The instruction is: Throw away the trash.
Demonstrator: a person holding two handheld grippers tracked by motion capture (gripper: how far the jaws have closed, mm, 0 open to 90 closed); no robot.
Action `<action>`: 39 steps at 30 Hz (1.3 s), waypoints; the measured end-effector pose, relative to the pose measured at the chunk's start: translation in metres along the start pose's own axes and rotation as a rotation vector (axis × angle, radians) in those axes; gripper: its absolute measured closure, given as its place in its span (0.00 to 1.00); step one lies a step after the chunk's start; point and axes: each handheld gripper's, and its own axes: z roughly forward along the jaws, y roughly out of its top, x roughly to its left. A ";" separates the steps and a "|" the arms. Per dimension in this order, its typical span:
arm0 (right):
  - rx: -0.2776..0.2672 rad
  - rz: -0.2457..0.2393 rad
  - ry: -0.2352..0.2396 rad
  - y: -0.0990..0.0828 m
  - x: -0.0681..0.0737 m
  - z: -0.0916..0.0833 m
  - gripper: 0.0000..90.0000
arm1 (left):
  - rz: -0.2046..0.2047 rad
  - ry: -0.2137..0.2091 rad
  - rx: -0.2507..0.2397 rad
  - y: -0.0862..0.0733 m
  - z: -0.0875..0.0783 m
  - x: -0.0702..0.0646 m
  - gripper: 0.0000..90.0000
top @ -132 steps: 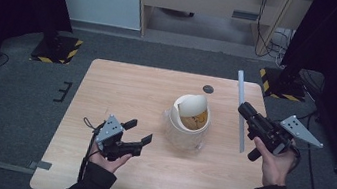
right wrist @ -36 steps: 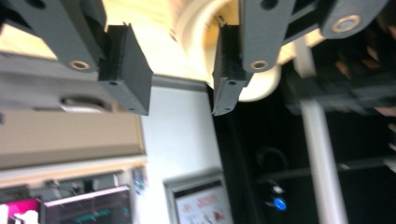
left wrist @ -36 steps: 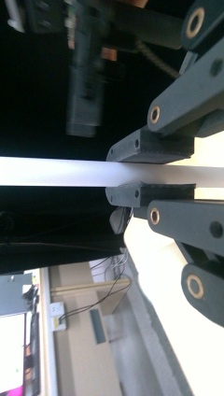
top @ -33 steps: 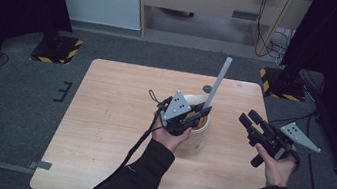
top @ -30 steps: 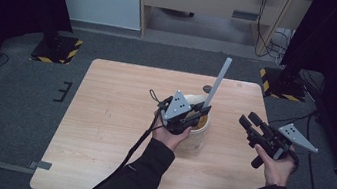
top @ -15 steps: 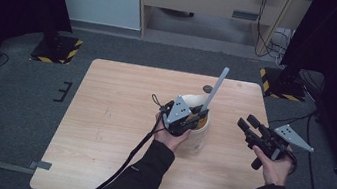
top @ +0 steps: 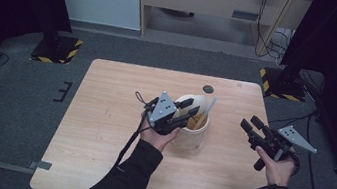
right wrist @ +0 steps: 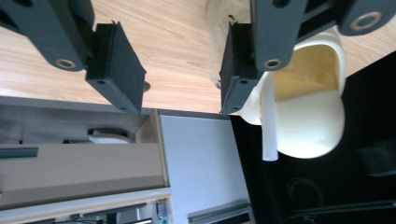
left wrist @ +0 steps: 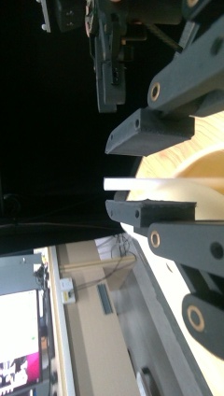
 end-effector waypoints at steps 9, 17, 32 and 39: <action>0.065 0.008 -0.073 -0.016 -0.017 -0.004 0.36 | -0.040 0.060 0.080 -0.019 -0.067 0.032 0.61; 0.144 0.007 -0.099 -0.032 -0.026 -0.003 0.26 | -0.062 0.103 0.232 -0.067 -0.121 0.051 0.52; 0.321 0.000 -0.146 -0.063 -0.043 -0.003 0.21 | -0.194 0.238 0.495 -0.142 -0.161 0.087 0.24; 0.436 -0.018 -0.173 -0.084 -0.054 -0.005 0.19 | -0.199 0.296 0.624 -0.158 -0.170 0.107 0.17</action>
